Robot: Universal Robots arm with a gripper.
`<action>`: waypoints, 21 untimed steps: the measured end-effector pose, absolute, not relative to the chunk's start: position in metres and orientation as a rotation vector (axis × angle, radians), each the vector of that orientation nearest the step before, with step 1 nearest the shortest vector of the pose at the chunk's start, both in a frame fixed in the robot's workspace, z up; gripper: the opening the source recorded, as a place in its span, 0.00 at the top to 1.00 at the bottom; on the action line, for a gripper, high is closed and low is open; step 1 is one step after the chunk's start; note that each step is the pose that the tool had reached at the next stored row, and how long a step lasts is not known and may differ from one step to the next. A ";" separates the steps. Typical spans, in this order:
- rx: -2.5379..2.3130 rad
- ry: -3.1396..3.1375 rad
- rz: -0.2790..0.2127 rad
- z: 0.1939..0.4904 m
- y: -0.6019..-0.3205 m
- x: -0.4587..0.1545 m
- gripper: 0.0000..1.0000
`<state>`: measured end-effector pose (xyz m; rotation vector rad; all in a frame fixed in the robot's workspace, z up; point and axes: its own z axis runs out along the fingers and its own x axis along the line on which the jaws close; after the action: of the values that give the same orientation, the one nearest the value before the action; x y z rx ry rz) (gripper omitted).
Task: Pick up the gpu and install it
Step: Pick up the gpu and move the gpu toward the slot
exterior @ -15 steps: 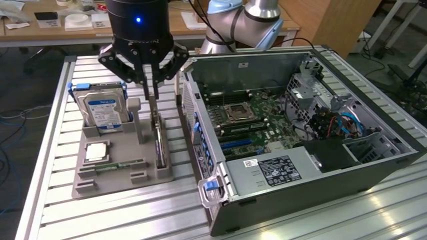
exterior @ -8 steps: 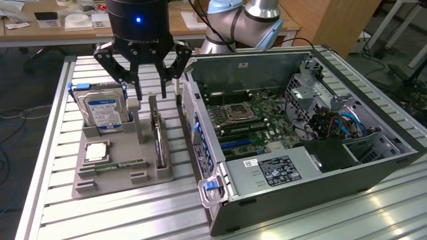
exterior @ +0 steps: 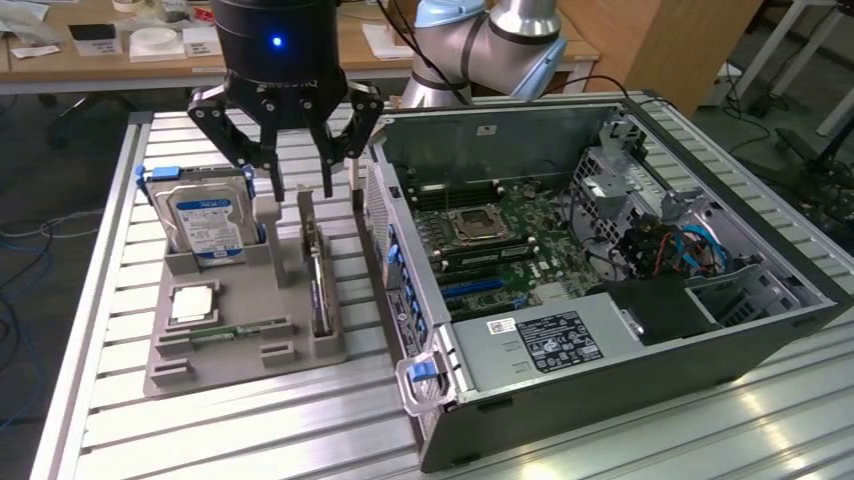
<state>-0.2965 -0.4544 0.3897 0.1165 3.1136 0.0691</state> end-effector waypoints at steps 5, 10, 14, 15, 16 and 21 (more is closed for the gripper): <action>0.117 3.114 0.069 0.381 -0.454 -0.296 0.53; 0.117 3.114 0.069 0.372 -0.454 -0.296 0.53; 0.117 3.114 0.069 0.364 -0.454 -0.296 0.53; 0.117 3.114 0.069 0.363 -0.454 -0.296 0.53; 0.117 3.114 0.069 0.361 -0.454 -0.296 0.53; 0.117 3.114 0.069 0.356 -0.454 -0.296 0.53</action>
<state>-0.2965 -0.4543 0.3555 0.1166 3.1138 0.0687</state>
